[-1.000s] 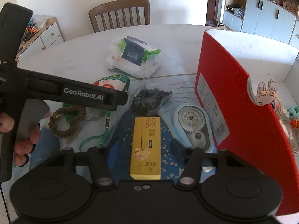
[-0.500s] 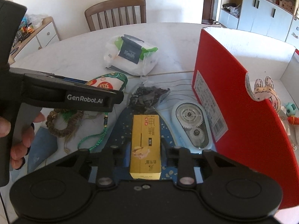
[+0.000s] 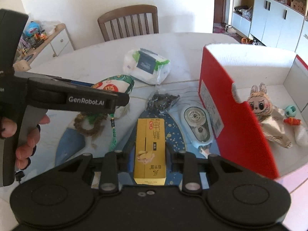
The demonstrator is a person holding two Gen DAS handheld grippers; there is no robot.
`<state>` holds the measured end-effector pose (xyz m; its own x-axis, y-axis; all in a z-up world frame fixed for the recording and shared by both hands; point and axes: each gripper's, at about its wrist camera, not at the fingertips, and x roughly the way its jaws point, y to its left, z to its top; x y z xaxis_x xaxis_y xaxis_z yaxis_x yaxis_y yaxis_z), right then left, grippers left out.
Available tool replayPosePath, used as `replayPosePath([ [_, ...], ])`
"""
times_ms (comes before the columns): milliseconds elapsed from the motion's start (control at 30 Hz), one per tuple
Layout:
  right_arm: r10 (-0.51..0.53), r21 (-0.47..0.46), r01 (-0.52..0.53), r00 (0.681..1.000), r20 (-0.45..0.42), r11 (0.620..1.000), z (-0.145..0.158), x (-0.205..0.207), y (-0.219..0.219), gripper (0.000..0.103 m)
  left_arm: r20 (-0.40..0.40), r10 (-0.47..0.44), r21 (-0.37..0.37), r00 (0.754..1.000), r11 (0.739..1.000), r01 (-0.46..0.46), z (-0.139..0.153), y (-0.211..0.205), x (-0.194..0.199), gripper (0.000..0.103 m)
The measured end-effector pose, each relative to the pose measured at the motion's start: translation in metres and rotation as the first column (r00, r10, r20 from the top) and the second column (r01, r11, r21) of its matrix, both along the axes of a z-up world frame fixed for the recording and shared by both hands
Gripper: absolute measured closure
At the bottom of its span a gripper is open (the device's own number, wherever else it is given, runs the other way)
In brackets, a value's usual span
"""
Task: Organize objects
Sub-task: 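Grasp yellow box with right gripper while left grasps green-and-white round pouch, then carry the yellow box and green-and-white pouch over the shoebox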
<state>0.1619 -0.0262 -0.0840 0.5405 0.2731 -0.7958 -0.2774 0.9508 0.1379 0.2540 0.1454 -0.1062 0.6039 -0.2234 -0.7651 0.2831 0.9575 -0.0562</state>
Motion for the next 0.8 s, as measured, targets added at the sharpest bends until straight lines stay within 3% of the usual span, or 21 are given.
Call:
replayPosePath([
  [433,0.034,0.027,-0.036,0.997,0.069,0.999,0.056,-0.030,-0.040,0.074,0.008,-0.031,-0.021,0.999,0.999,0.031,0.049,-0.017,-0.050,0.033],
  [800,0.048,0.062,-0.055,0.992,0.118,0.997,0.081,-0.031,-0.097,0.074,0.027,-0.033,-0.030,0.999,0.999,0.034,0.081,-0.070,-0.073,0.033],
])
